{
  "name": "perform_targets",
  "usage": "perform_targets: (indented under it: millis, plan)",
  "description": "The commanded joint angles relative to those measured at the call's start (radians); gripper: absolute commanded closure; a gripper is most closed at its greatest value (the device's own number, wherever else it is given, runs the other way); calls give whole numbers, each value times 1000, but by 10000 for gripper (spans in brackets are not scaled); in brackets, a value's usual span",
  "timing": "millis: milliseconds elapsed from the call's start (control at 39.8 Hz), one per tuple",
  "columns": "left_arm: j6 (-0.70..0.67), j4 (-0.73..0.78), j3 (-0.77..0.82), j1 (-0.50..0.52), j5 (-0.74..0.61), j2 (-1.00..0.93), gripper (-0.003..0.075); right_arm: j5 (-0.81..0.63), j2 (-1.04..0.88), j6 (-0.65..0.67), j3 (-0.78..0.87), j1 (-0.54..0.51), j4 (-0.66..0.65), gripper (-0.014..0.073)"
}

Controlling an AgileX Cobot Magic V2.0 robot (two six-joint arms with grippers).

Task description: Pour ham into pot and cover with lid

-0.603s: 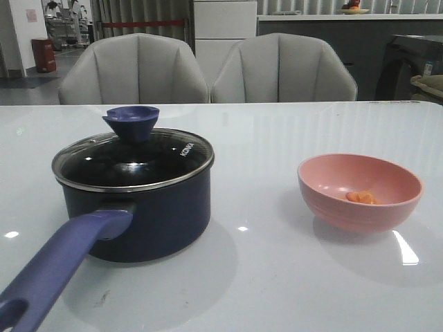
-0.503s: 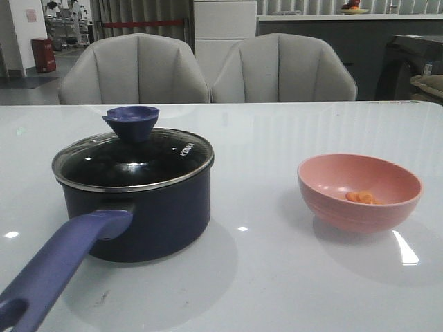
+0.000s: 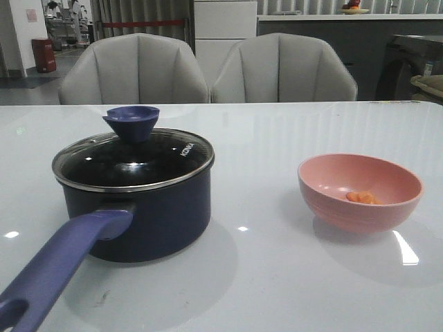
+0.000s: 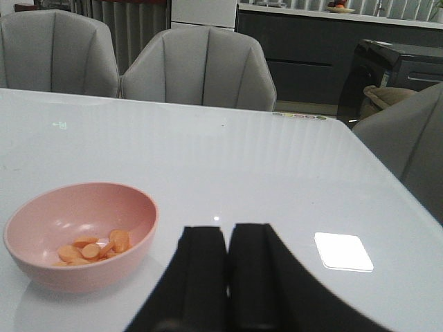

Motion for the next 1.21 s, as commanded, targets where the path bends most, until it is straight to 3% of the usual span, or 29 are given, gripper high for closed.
perform_targets:
  millis: [0, 176, 352, 503, 679, 779, 1182]
  plan:
    - [-10, 0, 30, -7, -80, -20, 607, -83, -20, -3, 8, -1, -12, 452]
    - [-10, 0, 30, -7, -90, -20, 607, -83, -20, -3, 8, -1, -12, 452]
    - [-10, -12, 7, -7, -215, -20, 607, -83, -20, -3, 8, -1, -12, 452]
    - [-10, 12, -141, -7, -112, 15, 607, -83, -20, -3, 8, -1, -12, 452]
    - [-10, 16, -371, -7, 160, 178, 607, -83, -20, -3, 8, -1, -12, 452]
    - [-10, 14, -439, -7, 244, 251, 607, -83, -20, -3, 8, -1, -12, 452]
    - [-10, 0, -418, -7, 268, 303, 603, -83, -20, -3, 8, -1, -12, 452]
